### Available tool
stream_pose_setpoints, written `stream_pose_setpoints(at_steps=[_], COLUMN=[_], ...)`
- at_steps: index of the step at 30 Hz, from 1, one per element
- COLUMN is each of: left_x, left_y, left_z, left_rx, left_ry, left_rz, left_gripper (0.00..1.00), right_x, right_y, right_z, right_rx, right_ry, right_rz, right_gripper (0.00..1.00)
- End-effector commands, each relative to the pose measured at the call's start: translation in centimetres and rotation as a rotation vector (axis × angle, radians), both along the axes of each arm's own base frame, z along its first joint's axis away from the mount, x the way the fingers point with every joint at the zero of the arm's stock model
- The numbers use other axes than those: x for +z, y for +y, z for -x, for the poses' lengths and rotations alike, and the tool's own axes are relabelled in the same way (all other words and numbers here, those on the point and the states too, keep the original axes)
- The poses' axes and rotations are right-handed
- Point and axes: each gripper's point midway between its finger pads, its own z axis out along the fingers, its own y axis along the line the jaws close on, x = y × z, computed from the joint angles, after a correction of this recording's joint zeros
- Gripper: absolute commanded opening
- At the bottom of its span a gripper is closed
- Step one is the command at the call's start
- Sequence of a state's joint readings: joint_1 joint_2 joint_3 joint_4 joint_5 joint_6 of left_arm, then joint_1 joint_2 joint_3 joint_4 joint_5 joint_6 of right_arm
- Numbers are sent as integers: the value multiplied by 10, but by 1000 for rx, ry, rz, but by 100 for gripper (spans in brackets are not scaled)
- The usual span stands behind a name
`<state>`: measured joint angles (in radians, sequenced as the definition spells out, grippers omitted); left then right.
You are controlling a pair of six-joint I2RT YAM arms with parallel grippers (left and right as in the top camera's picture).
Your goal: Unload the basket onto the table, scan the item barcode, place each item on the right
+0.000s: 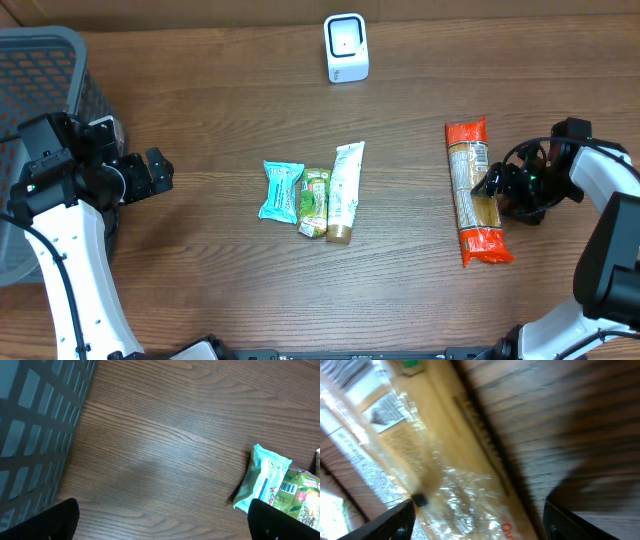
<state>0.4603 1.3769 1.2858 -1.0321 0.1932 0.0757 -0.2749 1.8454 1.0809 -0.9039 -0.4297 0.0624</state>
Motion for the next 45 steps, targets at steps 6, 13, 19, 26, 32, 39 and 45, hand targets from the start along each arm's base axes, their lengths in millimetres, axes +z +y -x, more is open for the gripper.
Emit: stream_pose_setpoints(at_steps=[6,13,19,26,32,39,45], left_x=[2,2,2,2,2,2,2], left_y=[3,3,3,3,3,3,3], left_z=[-2,-2,-2,-2,-2,-2,-2], left_rx=[23,23,23,23,23,23,23], left_ry=[-5,-5,-5,-5,-5,-5,-5], left_rz=[5,5,5,5,5,5,5], left_gripper=[100,99,100,100,100,100,100], right_x=[-40,-53,-52,-24,18,52,55], right_y=[29,56,78,75,54,50,63], right_z=[27,30,15,7,12,28,39], right_rx=[-20,-27,-2,66,134,231,331], right_ry=[34,34,-20,6,125,224,225], right_rz=[-67,-70,-60,-42,192,450,614], right_gripper=[71,48,4,4,4,4,4])
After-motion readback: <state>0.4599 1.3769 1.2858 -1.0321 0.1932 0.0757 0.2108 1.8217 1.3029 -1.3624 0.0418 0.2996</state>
